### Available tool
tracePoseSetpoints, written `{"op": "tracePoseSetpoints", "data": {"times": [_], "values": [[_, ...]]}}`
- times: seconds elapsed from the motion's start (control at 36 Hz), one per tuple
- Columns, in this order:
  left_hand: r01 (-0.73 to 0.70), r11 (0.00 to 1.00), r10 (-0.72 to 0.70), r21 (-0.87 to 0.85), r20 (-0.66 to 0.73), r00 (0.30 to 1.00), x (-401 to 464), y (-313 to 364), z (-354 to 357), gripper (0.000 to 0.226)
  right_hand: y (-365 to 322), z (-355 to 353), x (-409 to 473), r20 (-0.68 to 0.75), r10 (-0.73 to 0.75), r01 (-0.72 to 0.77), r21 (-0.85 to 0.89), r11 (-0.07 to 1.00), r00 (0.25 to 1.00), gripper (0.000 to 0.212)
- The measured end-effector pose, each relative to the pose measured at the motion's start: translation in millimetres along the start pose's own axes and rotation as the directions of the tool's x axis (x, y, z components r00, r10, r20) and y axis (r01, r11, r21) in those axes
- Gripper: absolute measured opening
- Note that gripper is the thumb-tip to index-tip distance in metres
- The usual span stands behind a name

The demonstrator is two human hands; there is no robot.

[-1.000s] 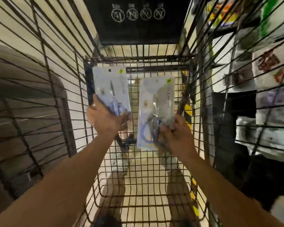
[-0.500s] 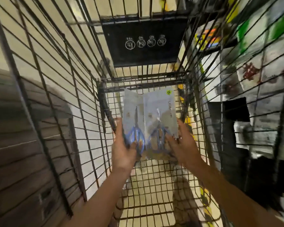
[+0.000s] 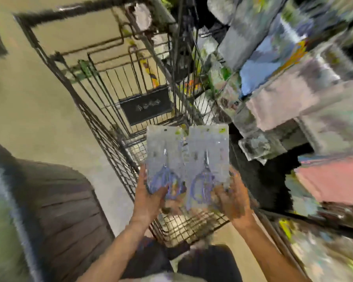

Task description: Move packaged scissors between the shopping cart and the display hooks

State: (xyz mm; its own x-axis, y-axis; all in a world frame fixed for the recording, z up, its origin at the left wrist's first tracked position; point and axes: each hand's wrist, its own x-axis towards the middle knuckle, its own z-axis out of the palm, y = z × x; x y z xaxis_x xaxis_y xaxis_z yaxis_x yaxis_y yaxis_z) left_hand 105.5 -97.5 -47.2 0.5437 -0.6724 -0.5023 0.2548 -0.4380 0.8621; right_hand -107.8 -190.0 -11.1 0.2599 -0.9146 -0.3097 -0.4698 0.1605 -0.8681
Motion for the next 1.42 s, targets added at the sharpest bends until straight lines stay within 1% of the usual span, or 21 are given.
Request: {"op": "tracePoseSetpoints", "data": {"times": [0.03,0.06,0.11,0.14,0.22,0.28,0.36,0.44,0.53,0.58,0.67,0.78,0.86,0.92,1.06,1.19,1.28,1.36,1.42], "values": [[-0.031,0.999,0.03,0.045,0.02,0.999,-12,11,-5,0.089,-19,-3,-12,-0.02,0.007,-0.005,0.079,0.997,1.0,0.051],[-0.053,0.996,0.05,0.065,0.05,0.998,-21,20,-10,0.085,-28,-9,-25,-0.035,0.006,-0.002,0.11,0.994,0.999,0.049],[-0.069,0.995,0.061,0.071,0.108,0.992,-38,33,-22,0.078,-40,-16,-50,-0.034,-0.002,0.008,0.178,0.984,0.999,0.051],[-0.085,0.993,0.074,0.077,0.134,0.988,-53,42,-27,0.078,-43,-23,-69,-0.058,0.008,0.004,0.216,0.976,0.998,0.052],[-0.144,0.986,0.129,0.08,0.169,0.977,-67,55,-44,0.084,-37,-28,-90,-0.087,-0.007,0.028,0.239,0.971,0.996,0.05],[-0.199,0.976,0.18,0.087,0.19,0.965,-89,66,-49,0.083,-34,-36,-108,-0.098,-0.03,0.054,0.25,0.967,0.995,0.048],[-0.259,0.961,0.237,0.098,0.197,0.951,-118,71,-52,0.08,-26,-47,-137,-0.101,-0.009,0.038,0.291,0.956,0.995,0.048],[-0.306,0.947,0.282,0.103,0.196,0.939,-152,71,-39,0.083,-19,-70,-167,-0.128,-0.03,0.068,0.302,0.951,0.991,0.049],[-0.344,0.934,0.317,0.092,0.227,0.921,-186,73,-16,0.083,-16,-100,-194,-0.187,-0.05,0.113,0.345,0.932,0.981,0.048],[-0.365,0.926,0.332,0.099,0.255,0.908,-208,72,1,0.082,-10,-121,-215,-0.227,-0.054,0.136,0.36,0.923,0.972,0.052],[-0.412,0.906,0.366,0.099,0.307,0.879,-243,71,28,0.08,2,-151,-251,-0.281,-0.055,0.159,0.362,0.918,0.958,0.06],[-0.49,0.867,0.428,0.092,0.366,0.826,-288,72,66,0.078,13,-193,-296,-0.362,-0.072,0.212,0.363,0.907,0.929,0.06],[-0.528,0.843,0.444,0.098,0.425,0.788,-316,75,92,0.08,23,-222,-326,-0.44,-0.057,0.243,0.379,0.893,0.896,0.058],[-0.562,0.822,0.459,0.094,0.474,0.751,-333,79,107,0.079,26,-239,-343,-0.49,-0.048,0.263,0.38,0.887,0.87,0.058],[-0.553,0.833,0.441,0.019,0.581,0.684,-367,95,144,0.077,23,-279,-378,-0.605,-0.061,0.348,0.369,0.862,0.794,0.056],[-0.577,0.817,0.45,-0.004,0.632,0.632,-379,112,173,0.086,15,-302,-403,-0.706,-0.039,0.401,0.355,0.845,0.707,0.055],[-0.636,0.77,0.505,-0.049,0.655,0.562,-385,124,190,0.084,5,-312,-413,-0.762,-0.04,0.436,0.326,0.839,0.647,0.055],[-0.632,0.768,0.512,-0.101,0.69,0.512,-386,134,202,0.084,-3,-319,-420,-0.805,-0.01,0.45,0.321,0.834,0.593,0.058],[-0.641,0.754,0.518,-0.143,0.729,0.448,-394,144,211,0.086,-10,-325,-424,-0.824,-0.011,0.448,0.296,0.844,0.566,0.061]]}}
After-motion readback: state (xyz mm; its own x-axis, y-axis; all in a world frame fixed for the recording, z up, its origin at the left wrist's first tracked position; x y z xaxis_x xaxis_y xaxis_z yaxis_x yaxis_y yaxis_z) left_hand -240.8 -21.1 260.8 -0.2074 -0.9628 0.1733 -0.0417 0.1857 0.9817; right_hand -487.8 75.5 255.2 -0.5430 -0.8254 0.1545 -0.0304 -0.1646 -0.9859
